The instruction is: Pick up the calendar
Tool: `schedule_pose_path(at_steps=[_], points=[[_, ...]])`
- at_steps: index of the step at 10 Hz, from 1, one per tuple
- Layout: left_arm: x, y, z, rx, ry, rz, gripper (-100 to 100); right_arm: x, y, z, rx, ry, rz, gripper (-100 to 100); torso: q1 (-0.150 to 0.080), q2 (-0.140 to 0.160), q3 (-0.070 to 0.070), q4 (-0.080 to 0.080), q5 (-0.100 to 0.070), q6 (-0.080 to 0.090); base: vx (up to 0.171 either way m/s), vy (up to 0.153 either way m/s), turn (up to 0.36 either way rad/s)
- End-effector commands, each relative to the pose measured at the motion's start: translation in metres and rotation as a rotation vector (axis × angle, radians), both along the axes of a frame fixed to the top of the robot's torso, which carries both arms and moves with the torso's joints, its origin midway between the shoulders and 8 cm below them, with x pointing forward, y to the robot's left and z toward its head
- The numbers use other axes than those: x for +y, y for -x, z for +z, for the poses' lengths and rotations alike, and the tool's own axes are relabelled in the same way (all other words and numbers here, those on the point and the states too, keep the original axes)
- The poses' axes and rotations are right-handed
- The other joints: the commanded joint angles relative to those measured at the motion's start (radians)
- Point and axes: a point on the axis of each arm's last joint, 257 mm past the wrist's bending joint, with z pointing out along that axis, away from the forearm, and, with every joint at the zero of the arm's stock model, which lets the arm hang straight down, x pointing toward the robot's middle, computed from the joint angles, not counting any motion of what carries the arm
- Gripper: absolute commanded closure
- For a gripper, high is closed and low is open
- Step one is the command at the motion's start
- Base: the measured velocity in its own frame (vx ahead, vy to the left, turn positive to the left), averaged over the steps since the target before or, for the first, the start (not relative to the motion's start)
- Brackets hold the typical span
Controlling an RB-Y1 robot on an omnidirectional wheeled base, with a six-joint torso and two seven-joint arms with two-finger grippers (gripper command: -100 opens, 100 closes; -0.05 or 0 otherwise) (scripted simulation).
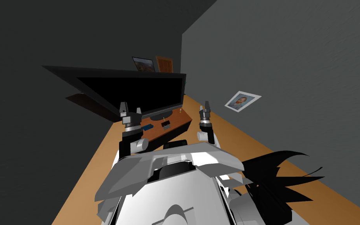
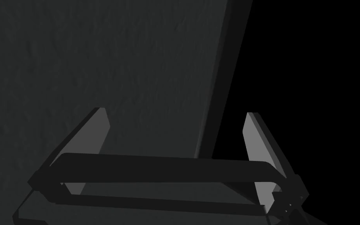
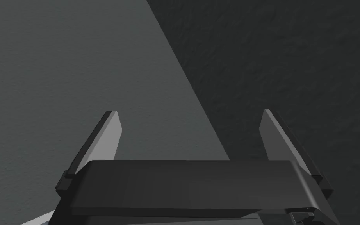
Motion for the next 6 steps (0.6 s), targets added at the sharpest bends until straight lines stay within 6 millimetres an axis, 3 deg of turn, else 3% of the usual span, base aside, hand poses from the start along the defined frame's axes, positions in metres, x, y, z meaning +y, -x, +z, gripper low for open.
schedule_pose_path(at_steps=[1, 6], points=[[-0.004, -0.015, -0.013, 0.04, -0.014, -0.033, -100, 0.0, 0.0, 0.0, 0.0, 0.0, 0.0, 0, 0.0, 0.0, 0.0, 0.0, 0.0, 0.0, -0.041, 0.032, 0.027], [-0.011, -0.052, -0.044, 0.134, -0.016, -0.092, -100, 0.0, 0.0, 0.0, 0.0, 0.0, 0.0, 0, 0.003, 0.002, 0.001, 0.0, 0.001, 0.0, -0.041, 0.056, 0.021]])
